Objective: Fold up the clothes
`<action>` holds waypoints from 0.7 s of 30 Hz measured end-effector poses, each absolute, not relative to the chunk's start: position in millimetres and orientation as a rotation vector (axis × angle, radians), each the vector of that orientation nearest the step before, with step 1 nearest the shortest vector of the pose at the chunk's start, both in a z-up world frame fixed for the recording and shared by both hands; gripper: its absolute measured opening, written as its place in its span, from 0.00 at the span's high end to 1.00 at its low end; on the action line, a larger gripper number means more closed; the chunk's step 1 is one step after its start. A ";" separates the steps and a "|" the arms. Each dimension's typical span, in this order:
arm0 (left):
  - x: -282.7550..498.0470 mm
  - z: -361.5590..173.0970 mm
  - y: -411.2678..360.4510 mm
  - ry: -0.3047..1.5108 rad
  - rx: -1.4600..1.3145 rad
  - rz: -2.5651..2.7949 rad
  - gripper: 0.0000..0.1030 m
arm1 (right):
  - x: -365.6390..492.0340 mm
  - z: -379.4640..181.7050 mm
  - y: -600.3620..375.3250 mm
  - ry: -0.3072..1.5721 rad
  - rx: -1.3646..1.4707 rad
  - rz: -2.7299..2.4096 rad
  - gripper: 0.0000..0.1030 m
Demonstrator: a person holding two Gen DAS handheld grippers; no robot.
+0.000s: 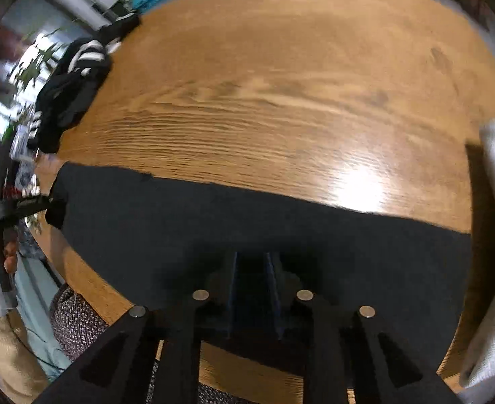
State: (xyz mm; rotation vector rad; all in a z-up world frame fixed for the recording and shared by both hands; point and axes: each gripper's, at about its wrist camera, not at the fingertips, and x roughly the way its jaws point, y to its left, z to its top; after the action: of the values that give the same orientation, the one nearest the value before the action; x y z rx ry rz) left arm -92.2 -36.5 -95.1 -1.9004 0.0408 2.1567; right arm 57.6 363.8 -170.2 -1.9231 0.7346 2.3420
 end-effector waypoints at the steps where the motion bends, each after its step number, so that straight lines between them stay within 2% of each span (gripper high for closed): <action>1: -90.5 -96.8 -43.1 0.013 -1.874 2.146 0.99 | 63.7 -171.8 380.0 0.799 -1.896 2.325 0.85; 2: -89.2 -98.3 -48.5 -0.010 -1.851 2.137 0.99 | 72.3 -172.7 397.8 0.843 -1.867 2.301 0.82; 5: -89.2 -98.8 -52.6 -0.042 -1.845 2.129 0.99 | 102.5 -173.7 449.8 0.938 -1.777 2.237 0.85; 7: -89.6 -95.4 -51.7 -0.045 -1.865 2.141 0.99 | 122.0 -170.8 471.5 0.850 -1.716 2.168 0.79; 9: -79.0 -84.2 -36.0 0.047 -1.843 2.162 0.99 | 141.9 -160.1 473.7 0.802 -1.657 2.193 0.79; 12: -47.6 -68.4 16.0 0.162 -1.770 2.067 0.99 | 160.1 -142.9 446.2 0.836 -1.637 2.349 0.76; 13: -37.7 -68.2 27.2 0.226 -1.740 2.052 0.99 | 162.8 -142.6 434.7 0.815 -1.662 2.382 0.71; 16: -13.3 -79.6 48.1 0.401 -1.712 2.017 0.99 | 173.1 -153.0 419.4 0.730 -1.717 2.388 0.71; 18: -14.2 -92.5 35.7 0.387 -1.749 2.023 0.99 | 182.4 -162.2 423.7 0.671 -1.708 2.359 0.73; 20: -18.8 -95.9 24.2 0.267 -1.763 2.031 0.99 | 193.6 -166.8 432.7 0.680 -1.646 2.340 0.79; 21: -16.7 -92.7 23.2 0.267 -1.761 2.058 0.99 | 197.5 -162.3 429.6 0.645 -1.612 2.341 0.79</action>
State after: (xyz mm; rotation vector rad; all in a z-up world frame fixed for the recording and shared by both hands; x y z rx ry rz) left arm -16.7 23.2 -92.7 -1.7613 0.2671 2.0576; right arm 197.5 429.6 -162.3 -1.6122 0.6452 2.3407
